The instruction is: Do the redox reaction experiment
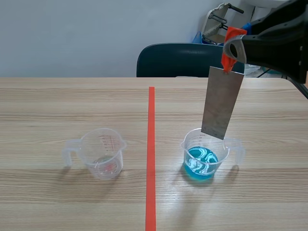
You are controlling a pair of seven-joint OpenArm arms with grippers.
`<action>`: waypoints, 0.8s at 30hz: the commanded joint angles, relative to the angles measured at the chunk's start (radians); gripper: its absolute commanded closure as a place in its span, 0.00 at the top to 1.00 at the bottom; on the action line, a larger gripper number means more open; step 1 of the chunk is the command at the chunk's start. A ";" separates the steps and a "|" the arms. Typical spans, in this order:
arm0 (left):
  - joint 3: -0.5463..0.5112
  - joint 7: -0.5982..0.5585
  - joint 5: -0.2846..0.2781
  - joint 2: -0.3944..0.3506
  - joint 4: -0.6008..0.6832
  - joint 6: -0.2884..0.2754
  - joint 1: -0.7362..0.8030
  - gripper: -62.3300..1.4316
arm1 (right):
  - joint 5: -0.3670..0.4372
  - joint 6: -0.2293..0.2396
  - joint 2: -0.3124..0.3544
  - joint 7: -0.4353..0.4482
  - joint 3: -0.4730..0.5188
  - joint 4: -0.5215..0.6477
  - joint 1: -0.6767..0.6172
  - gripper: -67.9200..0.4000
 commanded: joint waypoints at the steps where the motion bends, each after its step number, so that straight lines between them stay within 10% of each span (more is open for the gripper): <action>1: -0.006 -0.017 -0.010 0.013 0.021 -0.002 -0.003 1.00 | 0.007 -0.004 0.003 0.010 0.011 0.000 0.012 0.02; 24: -0.006 0.009 -0.010 0.013 0.021 -0.002 -0.003 1.00 | 0.007 -0.004 0.003 -0.005 0.011 0.000 0.012 0.02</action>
